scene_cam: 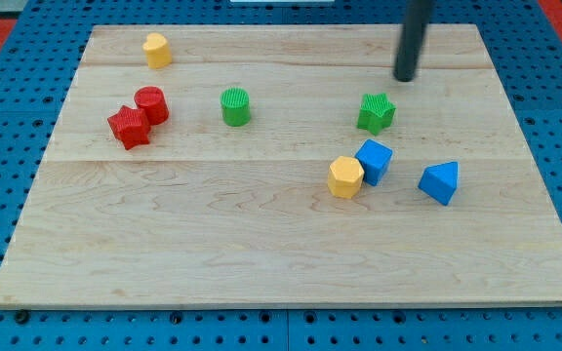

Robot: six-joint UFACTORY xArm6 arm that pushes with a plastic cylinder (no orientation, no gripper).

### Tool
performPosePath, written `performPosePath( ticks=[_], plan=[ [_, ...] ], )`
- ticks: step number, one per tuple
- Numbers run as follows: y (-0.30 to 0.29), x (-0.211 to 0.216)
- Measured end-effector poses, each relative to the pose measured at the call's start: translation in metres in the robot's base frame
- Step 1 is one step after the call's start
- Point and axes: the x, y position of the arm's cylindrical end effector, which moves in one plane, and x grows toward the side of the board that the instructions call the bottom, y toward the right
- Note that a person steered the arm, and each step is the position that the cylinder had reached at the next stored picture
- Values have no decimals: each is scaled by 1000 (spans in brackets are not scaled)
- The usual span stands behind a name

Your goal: Move the blue cube to the top center of the board

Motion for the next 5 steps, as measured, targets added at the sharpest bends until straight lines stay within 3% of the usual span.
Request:
performPosePath(
  ticks=[1, 2, 4, 5],
  plan=[
    [-51, 57],
    [-53, 83],
    [-46, 82],
    [-44, 106]
  ],
)
